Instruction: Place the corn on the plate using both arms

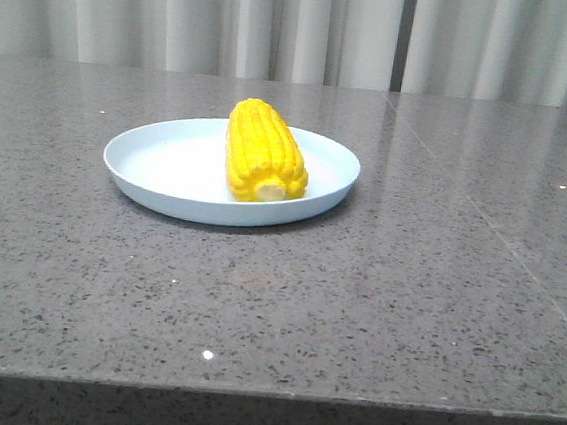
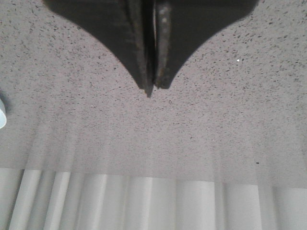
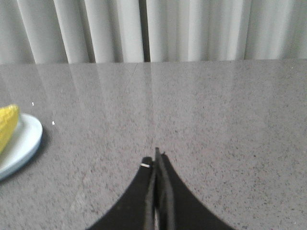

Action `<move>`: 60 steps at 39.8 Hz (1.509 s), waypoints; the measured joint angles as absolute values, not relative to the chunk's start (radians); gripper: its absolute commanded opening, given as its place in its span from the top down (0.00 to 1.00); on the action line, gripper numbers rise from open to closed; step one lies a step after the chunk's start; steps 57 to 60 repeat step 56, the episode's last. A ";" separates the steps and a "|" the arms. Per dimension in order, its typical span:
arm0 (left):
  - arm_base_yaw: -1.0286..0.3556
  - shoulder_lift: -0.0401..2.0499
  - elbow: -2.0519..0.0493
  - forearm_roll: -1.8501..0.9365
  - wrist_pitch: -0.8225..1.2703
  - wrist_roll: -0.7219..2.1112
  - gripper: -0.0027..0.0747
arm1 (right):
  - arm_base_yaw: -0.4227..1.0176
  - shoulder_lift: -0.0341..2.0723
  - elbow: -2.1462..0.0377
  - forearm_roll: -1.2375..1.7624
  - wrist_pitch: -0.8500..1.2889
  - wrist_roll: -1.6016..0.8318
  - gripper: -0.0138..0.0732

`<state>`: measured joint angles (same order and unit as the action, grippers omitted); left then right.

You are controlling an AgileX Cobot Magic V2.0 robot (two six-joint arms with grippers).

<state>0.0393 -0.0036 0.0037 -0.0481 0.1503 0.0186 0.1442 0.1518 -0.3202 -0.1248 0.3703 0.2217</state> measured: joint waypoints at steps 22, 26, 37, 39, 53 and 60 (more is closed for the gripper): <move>0.039 -0.004 0.004 -0.048 0.149 0.019 0.99 | -0.040 -0.005 0.027 0.059 0.233 0.024 0.91; 0.039 -0.004 0.004 -0.048 0.149 0.019 0.99 | -0.042 -0.009 0.027 0.061 0.233 0.024 0.91; 0.039 -0.004 0.004 -0.048 0.149 0.019 0.99 | -0.042 -0.011 0.027 0.061 0.233 0.024 0.91; 0.039 -0.004 0.004 -0.048 0.149 0.019 0.99 | -0.042 -0.011 0.027 0.061 0.233 0.022 0.91; 0.039 -0.004 0.004 -0.048 0.149 0.019 0.99 | -0.042 -0.011 0.027 0.061 0.233 0.024 0.91; 0.039 -0.004 0.004 -0.048 0.149 0.019 0.99 | -0.042 -0.011 0.027 0.061 0.233 0.024 0.91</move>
